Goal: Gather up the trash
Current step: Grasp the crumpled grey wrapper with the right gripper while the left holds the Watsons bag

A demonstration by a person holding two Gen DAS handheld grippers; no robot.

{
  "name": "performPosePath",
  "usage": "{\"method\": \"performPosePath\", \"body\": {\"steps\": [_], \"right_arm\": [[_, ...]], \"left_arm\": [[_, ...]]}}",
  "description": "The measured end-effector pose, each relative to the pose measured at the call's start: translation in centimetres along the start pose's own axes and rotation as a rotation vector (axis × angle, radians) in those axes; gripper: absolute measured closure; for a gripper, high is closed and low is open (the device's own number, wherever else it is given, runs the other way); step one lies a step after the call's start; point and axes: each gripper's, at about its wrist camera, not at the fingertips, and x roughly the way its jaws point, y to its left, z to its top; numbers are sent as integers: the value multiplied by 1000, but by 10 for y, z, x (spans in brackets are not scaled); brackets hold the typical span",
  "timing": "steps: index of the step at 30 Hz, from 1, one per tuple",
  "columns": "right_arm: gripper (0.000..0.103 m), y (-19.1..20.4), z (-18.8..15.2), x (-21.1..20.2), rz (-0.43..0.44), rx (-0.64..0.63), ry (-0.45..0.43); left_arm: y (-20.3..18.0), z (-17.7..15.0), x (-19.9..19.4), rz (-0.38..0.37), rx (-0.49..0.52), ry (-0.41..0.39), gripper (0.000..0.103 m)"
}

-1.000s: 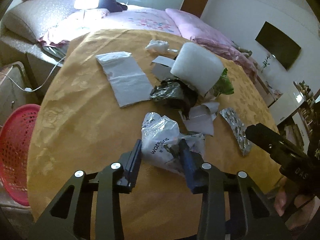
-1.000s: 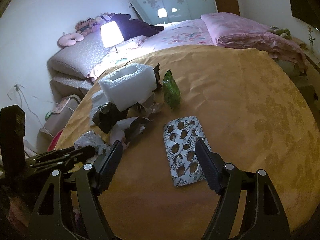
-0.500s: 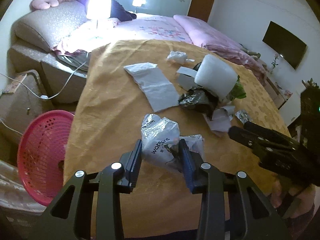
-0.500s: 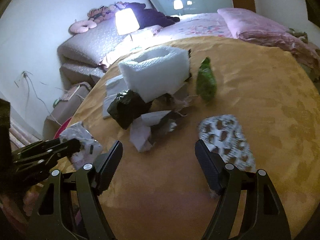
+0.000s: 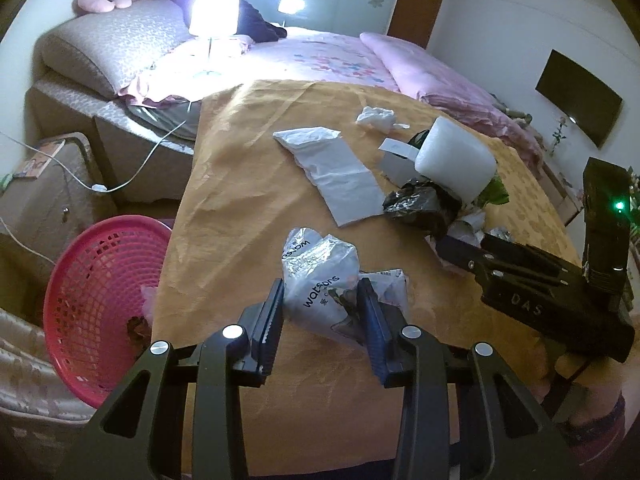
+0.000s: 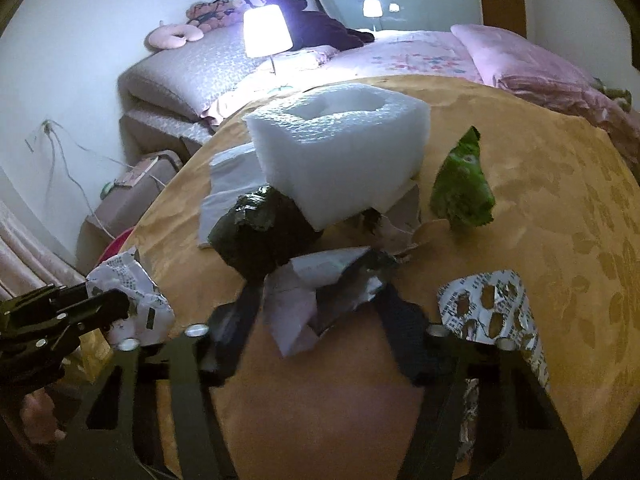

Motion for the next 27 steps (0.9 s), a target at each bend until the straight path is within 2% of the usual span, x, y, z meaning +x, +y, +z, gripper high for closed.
{"method": "performPosePath", "body": {"steps": [2,8,16,27], "right_arm": [[64,1,-1,0,3,-7,1],[76,3,-11,-8,37,-8,10],[77,10,-27,-33,87,-20,1],[77,43,-18,-32,143,-89,-6]], "left_arm": [[0,-1,0,2,-1,1,68],[3,-2,-2,10,-3,-1,68],[13,-6,-10,27,-13,-5,68],[47,-7,-29,86,-66,-29,68]]}}
